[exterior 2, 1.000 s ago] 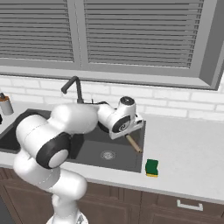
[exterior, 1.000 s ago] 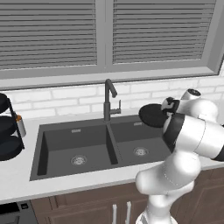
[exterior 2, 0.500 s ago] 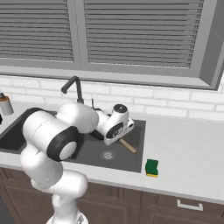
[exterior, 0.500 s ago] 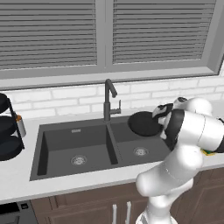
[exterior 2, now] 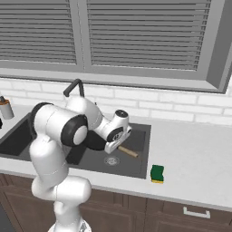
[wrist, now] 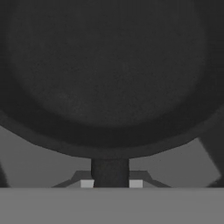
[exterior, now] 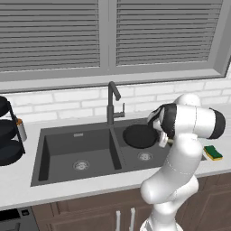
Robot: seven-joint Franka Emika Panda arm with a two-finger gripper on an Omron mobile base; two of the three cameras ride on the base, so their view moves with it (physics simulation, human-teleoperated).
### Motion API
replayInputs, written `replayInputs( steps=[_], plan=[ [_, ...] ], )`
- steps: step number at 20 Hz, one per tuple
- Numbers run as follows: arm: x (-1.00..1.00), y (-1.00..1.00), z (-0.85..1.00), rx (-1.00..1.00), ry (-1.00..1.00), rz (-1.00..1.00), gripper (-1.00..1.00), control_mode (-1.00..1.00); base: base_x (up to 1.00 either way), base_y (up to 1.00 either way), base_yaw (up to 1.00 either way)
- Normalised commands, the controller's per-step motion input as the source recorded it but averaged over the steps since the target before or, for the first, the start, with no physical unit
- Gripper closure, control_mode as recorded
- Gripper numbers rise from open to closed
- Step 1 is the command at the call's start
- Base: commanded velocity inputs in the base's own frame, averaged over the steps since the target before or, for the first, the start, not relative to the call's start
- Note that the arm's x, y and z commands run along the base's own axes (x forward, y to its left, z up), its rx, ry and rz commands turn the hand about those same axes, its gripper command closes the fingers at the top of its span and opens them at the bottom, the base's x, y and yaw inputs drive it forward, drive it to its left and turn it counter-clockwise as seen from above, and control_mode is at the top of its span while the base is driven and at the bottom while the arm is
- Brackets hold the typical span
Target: Pick the pan and sponge and place them into the sink. Then turn on the water.
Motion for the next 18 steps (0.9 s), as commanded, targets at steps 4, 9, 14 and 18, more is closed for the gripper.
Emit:
replayInputs(
  steps=[4, 9, 14, 18],
  plan=[
    [0.00, 0.13, -0.47, 0.00, 0.01, 0.06, 1.00, -1.00, 0.00, 0.00, 0.00],
    [0.00, 0.00, -0.59, 0.00, 0.00, 0.00, 1.00, -1.00, 0.00, 0.00, 0.00],
    [0.01, 0.00, -0.62, 0.01, 0.00, 0.00, 1.00, -1.00, 0.00, 0.00, 0.00],
    [0.09, 0.00, -0.57, 0.00, 0.00, 0.00, 1.00, -1.00, 0.00, 0.00, 0.00]
  ],
)
